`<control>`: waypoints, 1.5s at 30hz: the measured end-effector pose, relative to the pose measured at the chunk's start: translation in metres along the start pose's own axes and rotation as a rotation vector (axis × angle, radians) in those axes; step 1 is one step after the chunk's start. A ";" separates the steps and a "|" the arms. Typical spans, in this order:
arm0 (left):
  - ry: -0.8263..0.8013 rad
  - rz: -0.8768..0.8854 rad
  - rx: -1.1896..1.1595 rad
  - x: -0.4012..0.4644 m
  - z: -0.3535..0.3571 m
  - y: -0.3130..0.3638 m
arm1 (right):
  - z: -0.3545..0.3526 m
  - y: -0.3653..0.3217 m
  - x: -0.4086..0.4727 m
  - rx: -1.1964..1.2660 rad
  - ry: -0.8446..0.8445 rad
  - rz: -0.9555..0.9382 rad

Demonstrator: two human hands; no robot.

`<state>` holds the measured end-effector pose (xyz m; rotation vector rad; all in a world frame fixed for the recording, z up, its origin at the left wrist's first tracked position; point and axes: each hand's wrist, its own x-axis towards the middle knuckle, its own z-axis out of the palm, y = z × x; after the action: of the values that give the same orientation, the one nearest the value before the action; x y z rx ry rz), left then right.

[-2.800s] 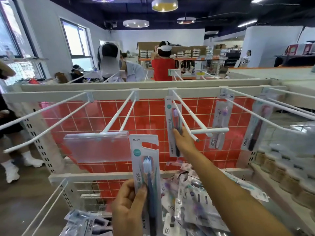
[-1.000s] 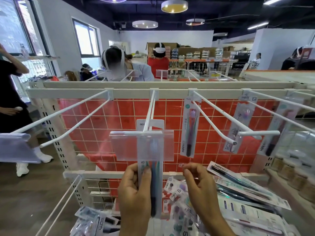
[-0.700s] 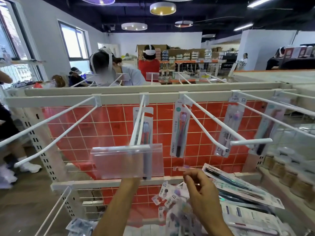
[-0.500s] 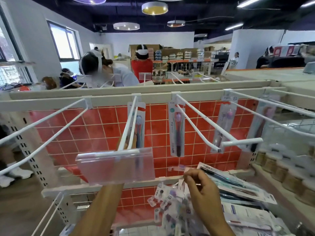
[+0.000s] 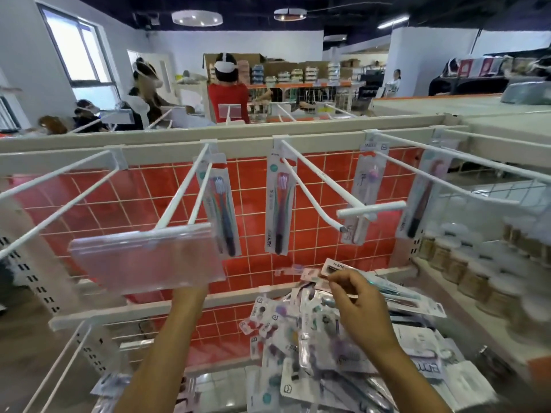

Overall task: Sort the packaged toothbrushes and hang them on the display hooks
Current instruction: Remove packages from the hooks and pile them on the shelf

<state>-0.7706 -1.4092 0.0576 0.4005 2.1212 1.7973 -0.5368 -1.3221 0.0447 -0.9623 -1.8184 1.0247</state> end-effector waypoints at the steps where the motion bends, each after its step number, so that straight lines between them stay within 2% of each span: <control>1: 0.015 0.072 -0.020 -0.008 0.001 -0.005 | -0.005 0.004 0.001 -0.026 -0.009 0.018; 3: 0.039 0.148 0.002 -0.027 0.005 -0.009 | -0.015 0.013 0.003 -0.083 -0.034 0.051; 8: -0.080 0.057 0.101 -0.059 0.025 -0.036 | -0.039 0.028 0.004 -0.171 -0.140 0.122; 12: -0.234 0.136 0.192 -0.096 0.046 -0.030 | -0.051 0.034 0.002 -0.282 -0.281 0.083; 16: -0.383 0.245 0.366 -0.116 0.068 -0.029 | -0.057 0.038 -0.002 -0.386 -0.474 -0.051; 21: -0.409 0.305 0.568 -0.124 0.087 -0.035 | -0.056 0.042 -0.009 -0.500 -0.653 -0.104; 24: -0.403 0.286 0.589 -0.128 0.091 -0.036 | -0.055 0.045 -0.013 -0.631 -0.707 -0.115; 28: -0.372 0.289 0.549 -0.130 0.093 -0.034 | -0.053 0.052 -0.016 -0.702 -0.696 -0.175; 32: -0.355 0.264 0.504 -0.130 0.090 -0.028 | -0.053 0.051 -0.012 -0.655 -0.644 -0.214; 37: -0.394 0.159 0.283 -0.130 0.087 -0.022 | -0.057 0.055 -0.002 -0.633 -0.567 -0.277; 41: -0.398 0.148 0.158 -0.134 0.086 -0.014 | -0.059 0.055 0.001 -0.604 -0.541 -0.321; 45: -0.390 0.147 -0.121 -0.144 0.087 -0.001 | -0.065 0.048 0.005 -0.516 -0.453 -0.359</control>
<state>-0.6034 -1.3921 0.0535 0.8191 1.7452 1.7419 -0.4699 -1.2817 0.0242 -0.6739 -2.6013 0.5824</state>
